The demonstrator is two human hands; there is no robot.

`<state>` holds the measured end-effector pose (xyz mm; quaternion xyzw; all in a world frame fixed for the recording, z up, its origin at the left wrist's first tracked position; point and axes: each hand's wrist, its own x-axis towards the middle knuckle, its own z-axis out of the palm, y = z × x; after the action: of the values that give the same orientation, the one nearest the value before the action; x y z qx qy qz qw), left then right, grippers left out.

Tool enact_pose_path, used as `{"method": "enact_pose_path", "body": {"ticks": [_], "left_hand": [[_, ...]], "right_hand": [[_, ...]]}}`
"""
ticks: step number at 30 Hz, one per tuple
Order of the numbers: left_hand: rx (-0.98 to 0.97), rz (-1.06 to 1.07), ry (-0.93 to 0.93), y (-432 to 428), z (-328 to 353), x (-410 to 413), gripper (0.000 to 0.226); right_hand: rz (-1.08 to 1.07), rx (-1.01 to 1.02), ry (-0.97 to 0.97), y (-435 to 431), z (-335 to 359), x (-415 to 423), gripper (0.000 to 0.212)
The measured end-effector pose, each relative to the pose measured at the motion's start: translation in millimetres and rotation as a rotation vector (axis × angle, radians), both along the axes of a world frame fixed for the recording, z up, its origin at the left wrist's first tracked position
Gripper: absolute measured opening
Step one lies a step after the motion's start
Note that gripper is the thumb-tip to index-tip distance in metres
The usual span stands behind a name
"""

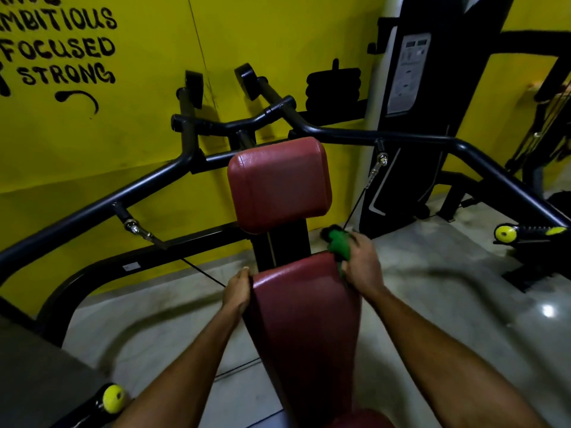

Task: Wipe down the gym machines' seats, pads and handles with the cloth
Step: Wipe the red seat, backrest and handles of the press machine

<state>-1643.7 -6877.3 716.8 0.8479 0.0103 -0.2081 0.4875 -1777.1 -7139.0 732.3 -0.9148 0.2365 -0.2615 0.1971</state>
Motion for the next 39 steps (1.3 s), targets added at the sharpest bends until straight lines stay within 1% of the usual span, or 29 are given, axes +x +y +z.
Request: {"method": "enact_pose_path", "body": {"ticks": [1,2,3,4,7,8,9,12,13,14,16,17,19,21,23,24,25,26,28,30,32,35,37,39], "left_hand": [[-0.016,-0.004,0.013,-1,-18,10,0.071],[-0.023,0.008,0.016,-3,-39,22,0.075],[-0.027,0.011,0.042,-4,-48,26,0.077],[-0.046,0.029,0.073,-5,-52,28,0.078],[-0.114,0.101,0.111,-7,-62,34,0.082],[-0.134,0.124,0.131,-4,-57,29,0.083],[-0.17,0.145,0.159,-2,-41,20,0.082],[-0.341,0.165,0.273,0,19,-13,0.067],[-0.385,0.166,0.286,0,23,-14,0.062],[-0.432,0.176,0.307,-1,24,-15,0.059],[-0.536,0.199,0.328,0,27,-19,0.057],[-0.577,0.238,0.331,2,29,-19,0.055],[-0.664,0.314,0.354,16,29,-17,0.057],[-0.723,0.399,0.383,36,31,-18,0.062],[-0.757,0.473,0.377,48,28,-17,0.058],[-0.751,0.493,0.361,49,28,-18,0.054],[-0.752,0.506,0.337,49,33,-22,0.05],[-0.764,0.514,0.323,49,38,-28,0.049],[-0.778,0.525,0.325,49,47,-40,0.049],[-0.745,0.497,0.303,50,51,-54,0.052],[-0.636,0.459,0.281,54,58,-79,0.049],[-0.434,0.353,0.268,60,57,-109,0.032],[-0.349,0.291,0.247,62,54,-132,0.026],[-0.314,0.288,0.18,62,53,-161,0.017]], "right_hand": [[-0.095,0.043,0.026,-10,1,1,0.051],[-0.147,0.072,0.052,-13,2,4,0.044],[-0.159,0.092,0.055,-8,1,9,0.043],[-0.137,0.092,0.048,4,-4,14,0.046],[0.029,0.005,-0.018,61,-26,18,0.065],[0.07,-0.017,-0.064,75,-30,18,0.067],[0.064,-0.026,-0.107,84,-32,19,0.069],[-0.093,0.084,-0.141,101,-27,29,0.068],[-0.09,0.096,-0.14,113,-27,32,0.07],[-0.035,0.075,-0.134,130,-28,33,0.073],[0.17,0.015,-0.106,168,-34,35,0.077],[0.263,0.023,-0.095,185,-37,36,0.078],[0.384,0.132,-0.099,211,-37,40,0.069],[0.469,0.261,-0.1,225,-31,44,0.054],[0.518,0.359,-0.073,226,-19,44,0.033],[0.518,0.432,-0.031,224,-12,45,0.026],[0.512,0.539,0.03,222,-7,46,0.024],[0.515,0.688,0.097,219,-2,45,0.025],[0.512,1.026,0.158,215,3,41,0.032],[0.473,1.236,0.169,209,3,32,0.032],[0.419,1.376,0.143,201,0,14,0.029],[0.345,1.595,0.062,190,-14,-6,0.04],[0.338,1.655,0.055,181,-15,-26,0.039],[0.329,1.624,0.07,169,-15,-51,0.04]]}}
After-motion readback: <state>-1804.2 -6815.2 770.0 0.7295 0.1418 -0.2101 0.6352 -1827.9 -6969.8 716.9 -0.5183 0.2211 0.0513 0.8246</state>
